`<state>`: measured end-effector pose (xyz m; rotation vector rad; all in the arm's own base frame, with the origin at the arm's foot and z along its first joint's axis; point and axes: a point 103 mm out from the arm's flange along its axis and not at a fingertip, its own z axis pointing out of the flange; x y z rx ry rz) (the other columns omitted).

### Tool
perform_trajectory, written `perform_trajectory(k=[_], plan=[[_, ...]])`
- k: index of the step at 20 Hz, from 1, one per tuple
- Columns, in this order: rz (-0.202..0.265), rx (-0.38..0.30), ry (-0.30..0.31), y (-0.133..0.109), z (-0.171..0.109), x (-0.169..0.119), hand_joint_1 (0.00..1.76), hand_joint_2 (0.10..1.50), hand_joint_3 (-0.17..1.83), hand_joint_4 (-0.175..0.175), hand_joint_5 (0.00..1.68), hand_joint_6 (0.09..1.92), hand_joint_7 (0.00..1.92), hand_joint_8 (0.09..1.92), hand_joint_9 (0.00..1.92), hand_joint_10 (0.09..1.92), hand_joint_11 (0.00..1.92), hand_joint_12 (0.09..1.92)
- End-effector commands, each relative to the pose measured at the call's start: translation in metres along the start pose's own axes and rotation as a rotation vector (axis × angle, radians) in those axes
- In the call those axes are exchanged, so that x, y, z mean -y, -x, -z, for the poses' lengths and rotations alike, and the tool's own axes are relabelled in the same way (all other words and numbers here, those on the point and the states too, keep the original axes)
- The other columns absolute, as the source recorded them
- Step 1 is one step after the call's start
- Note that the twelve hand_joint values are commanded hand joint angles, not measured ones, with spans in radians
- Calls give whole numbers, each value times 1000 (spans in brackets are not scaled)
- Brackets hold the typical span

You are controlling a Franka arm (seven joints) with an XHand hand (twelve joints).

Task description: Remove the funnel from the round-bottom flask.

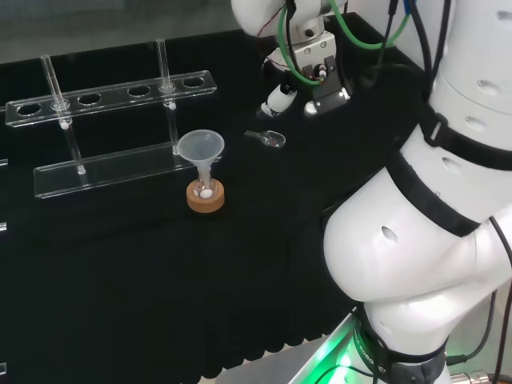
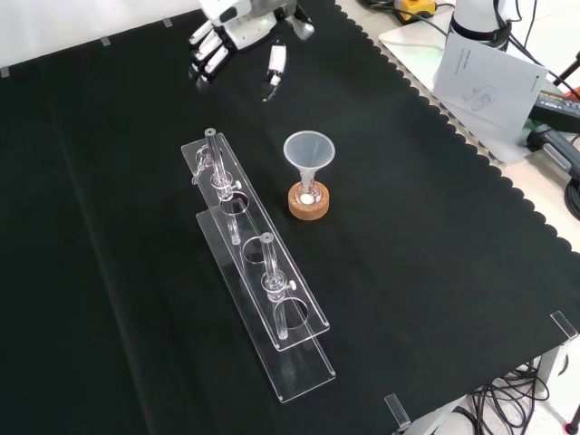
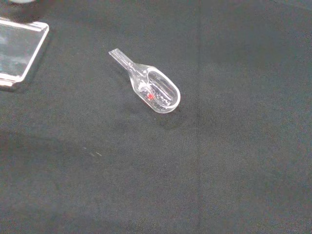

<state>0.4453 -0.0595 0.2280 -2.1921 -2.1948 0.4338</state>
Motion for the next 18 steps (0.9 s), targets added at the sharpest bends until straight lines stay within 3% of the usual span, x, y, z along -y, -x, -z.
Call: perform_trajectory(k=[1,9,18], plan=[[-13,-16,11,-12,13,34,606,682,278,-4,411,221,219,660,487,628,239,1357],[17,-3,26,-53,32,68,593,684,275,-2,392,199,246,665,492,625,248,1361],[76,-3,-36,-97,43,90,544,683,262,-2,319,123,189,639,451,622,260,1394]])
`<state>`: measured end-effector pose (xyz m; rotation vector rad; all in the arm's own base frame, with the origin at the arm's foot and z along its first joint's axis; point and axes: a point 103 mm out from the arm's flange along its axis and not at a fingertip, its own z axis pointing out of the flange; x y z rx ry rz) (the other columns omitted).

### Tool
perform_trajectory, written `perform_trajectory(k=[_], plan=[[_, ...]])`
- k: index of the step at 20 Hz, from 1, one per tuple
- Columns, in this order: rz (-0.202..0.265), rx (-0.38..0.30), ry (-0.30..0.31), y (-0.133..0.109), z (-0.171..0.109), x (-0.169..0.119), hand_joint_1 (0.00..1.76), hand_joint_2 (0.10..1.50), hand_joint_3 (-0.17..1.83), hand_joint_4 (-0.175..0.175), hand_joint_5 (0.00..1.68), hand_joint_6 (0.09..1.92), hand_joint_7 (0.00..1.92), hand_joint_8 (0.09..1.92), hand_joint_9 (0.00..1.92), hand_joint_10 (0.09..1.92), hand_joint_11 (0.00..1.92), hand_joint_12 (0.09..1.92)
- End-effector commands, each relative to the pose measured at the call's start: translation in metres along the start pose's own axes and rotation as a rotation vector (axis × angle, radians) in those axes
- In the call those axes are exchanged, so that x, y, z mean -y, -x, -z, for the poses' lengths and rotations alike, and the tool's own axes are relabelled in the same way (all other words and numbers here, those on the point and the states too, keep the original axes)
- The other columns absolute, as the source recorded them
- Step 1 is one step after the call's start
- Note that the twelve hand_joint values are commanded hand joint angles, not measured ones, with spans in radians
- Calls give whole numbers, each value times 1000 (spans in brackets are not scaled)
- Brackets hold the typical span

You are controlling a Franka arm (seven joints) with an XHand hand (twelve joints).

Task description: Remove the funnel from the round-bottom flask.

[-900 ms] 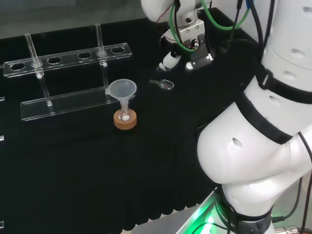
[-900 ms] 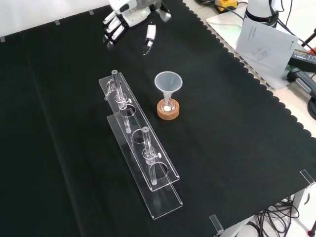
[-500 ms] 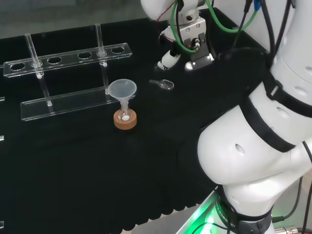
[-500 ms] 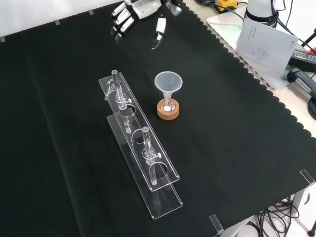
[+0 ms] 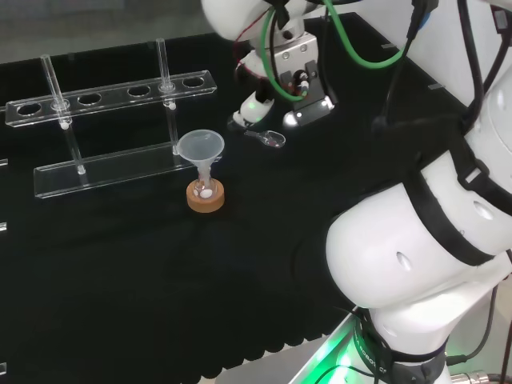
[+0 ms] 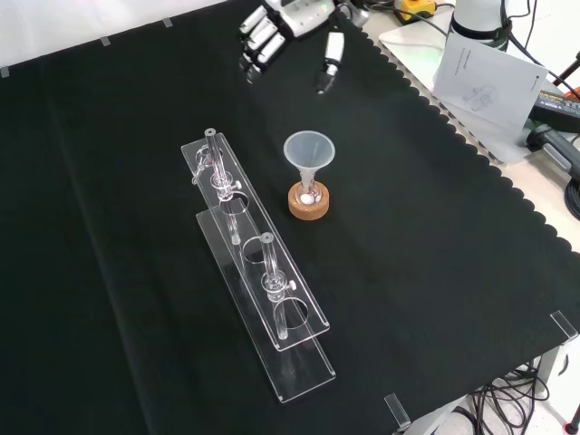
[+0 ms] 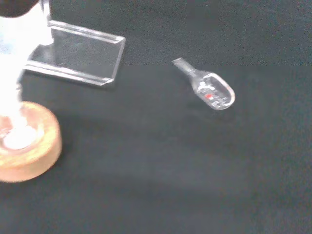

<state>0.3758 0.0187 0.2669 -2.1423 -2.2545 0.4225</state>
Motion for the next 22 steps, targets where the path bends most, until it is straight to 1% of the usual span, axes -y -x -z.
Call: perform_trajectory(k=[1,3,8,10,11,12,15,19,22], plan=[[37,-9,-55,-32,6,12,539,685,256,-6,303,100,168,640,433,633,258,1399],[52,-2,-67,-41,7,13,528,692,245,-10,274,87,126,642,395,653,252,1410],[84,-1,-103,-55,10,13,514,707,216,-17,194,87,24,645,286,704,221,1451],[92,7,-115,-61,10,12,512,712,206,-21,155,87,5,607,241,724,207,1462],[95,-16,-103,-61,9,11,511,715,201,-22,143,87,2,585,223,735,198,1468],[99,-15,-102,-63,8,10,510,717,197,-22,135,87,0,566,210,744,190,1472],[107,15,-119,-69,5,8,508,721,189,-25,113,87,0,523,183,757,180,1481],[121,79,-142,-81,2,3,506,724,179,-28,86,87,0,471,155,773,175,1491],[134,101,-150,-90,-3,0,506,726,172,-26,69,87,0,426,131,784,173,1497]])
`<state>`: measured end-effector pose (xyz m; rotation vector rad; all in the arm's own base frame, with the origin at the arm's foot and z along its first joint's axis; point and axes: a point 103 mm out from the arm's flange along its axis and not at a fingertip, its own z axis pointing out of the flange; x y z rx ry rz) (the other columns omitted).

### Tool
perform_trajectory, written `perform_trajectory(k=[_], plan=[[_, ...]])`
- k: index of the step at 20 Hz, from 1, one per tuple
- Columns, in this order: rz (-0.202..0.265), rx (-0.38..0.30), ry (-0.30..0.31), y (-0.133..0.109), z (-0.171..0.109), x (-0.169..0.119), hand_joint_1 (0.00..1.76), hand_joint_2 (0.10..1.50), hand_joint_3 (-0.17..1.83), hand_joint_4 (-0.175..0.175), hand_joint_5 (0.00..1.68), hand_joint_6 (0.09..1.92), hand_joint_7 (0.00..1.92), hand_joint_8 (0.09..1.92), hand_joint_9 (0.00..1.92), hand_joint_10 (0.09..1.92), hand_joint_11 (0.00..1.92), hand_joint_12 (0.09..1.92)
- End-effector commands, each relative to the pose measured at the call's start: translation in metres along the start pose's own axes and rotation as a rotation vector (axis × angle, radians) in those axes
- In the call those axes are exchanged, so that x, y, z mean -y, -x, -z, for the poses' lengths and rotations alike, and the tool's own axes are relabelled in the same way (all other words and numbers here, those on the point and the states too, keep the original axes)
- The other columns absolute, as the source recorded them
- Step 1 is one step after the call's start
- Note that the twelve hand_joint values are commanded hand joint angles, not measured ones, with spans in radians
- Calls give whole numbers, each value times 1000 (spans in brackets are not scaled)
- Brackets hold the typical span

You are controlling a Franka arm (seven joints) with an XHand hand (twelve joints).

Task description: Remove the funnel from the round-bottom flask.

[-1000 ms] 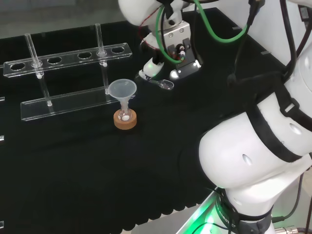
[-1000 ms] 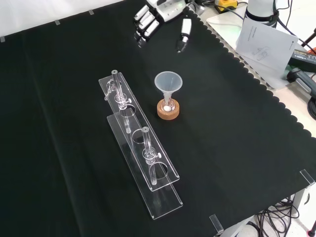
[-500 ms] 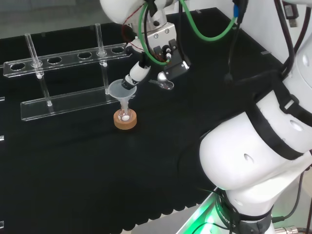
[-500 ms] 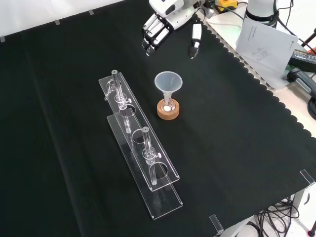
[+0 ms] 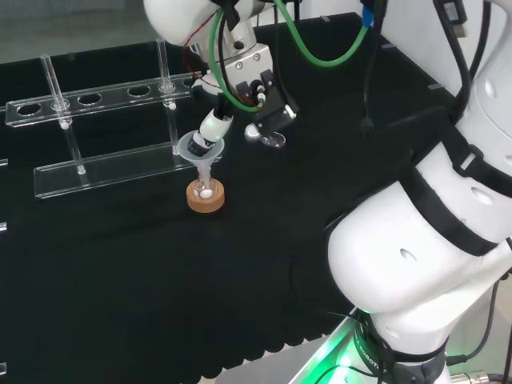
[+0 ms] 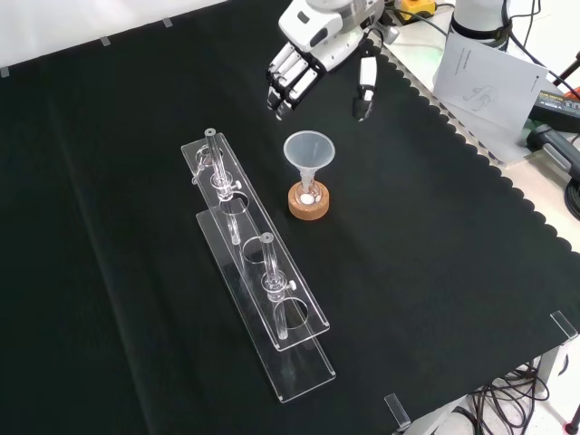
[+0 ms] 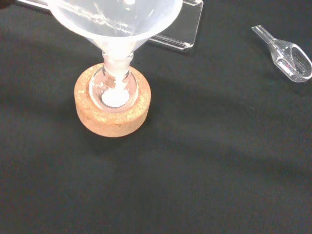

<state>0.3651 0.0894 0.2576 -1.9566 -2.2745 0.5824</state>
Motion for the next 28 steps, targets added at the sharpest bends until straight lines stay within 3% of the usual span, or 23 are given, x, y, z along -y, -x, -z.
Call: perform_trajectory(k=[1,10,17,28], plan=[[25,81,-26,-20,-5,-10,507,726,170,-25,66,87,0,418,127,787,173,1499],[31,143,-59,-35,-16,-26,513,724,156,-23,60,87,0,361,94,804,174,1511],[32,176,-74,-28,-23,-34,513,723,142,-21,50,87,0,281,54,825,171,1521],[31,157,-89,-29,-35,-49,513,722,137,-20,50,87,0,272,47,832,176,1526]])
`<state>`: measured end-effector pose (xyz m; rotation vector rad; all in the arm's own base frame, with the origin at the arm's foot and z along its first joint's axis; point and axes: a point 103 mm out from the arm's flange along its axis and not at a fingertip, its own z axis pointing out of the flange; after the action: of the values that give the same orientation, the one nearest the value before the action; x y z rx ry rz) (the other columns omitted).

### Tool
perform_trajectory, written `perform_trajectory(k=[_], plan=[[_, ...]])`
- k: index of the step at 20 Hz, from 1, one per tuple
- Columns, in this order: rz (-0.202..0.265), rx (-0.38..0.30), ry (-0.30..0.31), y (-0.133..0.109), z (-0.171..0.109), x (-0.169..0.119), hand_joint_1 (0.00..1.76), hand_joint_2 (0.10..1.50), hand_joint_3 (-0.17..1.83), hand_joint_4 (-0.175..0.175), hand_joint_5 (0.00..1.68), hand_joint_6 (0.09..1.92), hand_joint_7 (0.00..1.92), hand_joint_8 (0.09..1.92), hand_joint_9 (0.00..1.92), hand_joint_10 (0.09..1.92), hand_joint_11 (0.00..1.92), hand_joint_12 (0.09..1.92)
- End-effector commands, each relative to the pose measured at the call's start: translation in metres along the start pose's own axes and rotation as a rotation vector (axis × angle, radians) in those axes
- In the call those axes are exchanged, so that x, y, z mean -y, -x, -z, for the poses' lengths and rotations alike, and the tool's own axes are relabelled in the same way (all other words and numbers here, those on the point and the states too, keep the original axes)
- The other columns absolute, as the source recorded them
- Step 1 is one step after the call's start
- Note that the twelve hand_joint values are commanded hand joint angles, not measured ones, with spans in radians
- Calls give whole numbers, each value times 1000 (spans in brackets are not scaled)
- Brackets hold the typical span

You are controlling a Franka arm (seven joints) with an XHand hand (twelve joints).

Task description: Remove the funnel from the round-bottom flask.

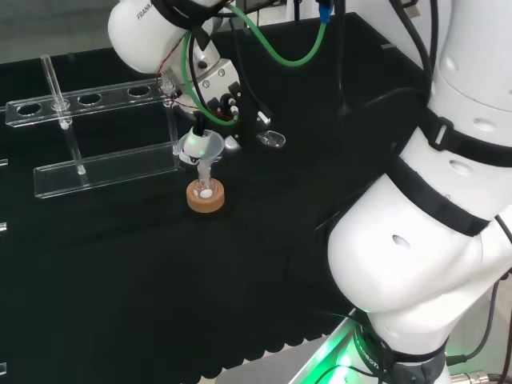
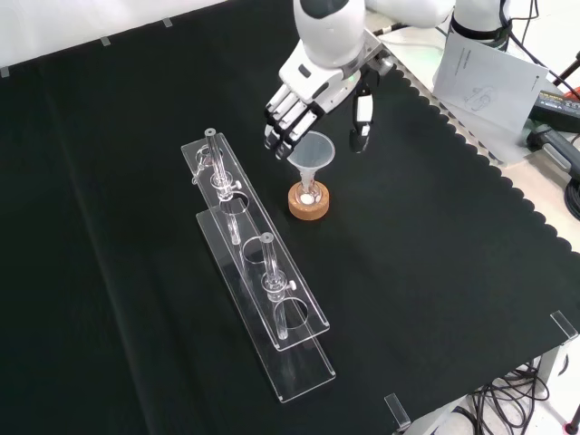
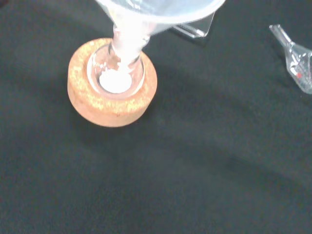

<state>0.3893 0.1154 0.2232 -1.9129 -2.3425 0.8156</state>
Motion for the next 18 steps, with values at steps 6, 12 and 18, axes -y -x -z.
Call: perform_trajectory(k=[6,12,18], plan=[[8,0,-38,-2,-20,-19,513,722,136,-19,50,87,0,272,46,835,179,1527],[9,-2,-52,-5,-21,-22,514,723,135,-18,50,87,0,271,45,838,181,1527],[1,-15,-70,5,-35,-26,540,748,141,-11,64,87,0,331,73,849,196,1522]])
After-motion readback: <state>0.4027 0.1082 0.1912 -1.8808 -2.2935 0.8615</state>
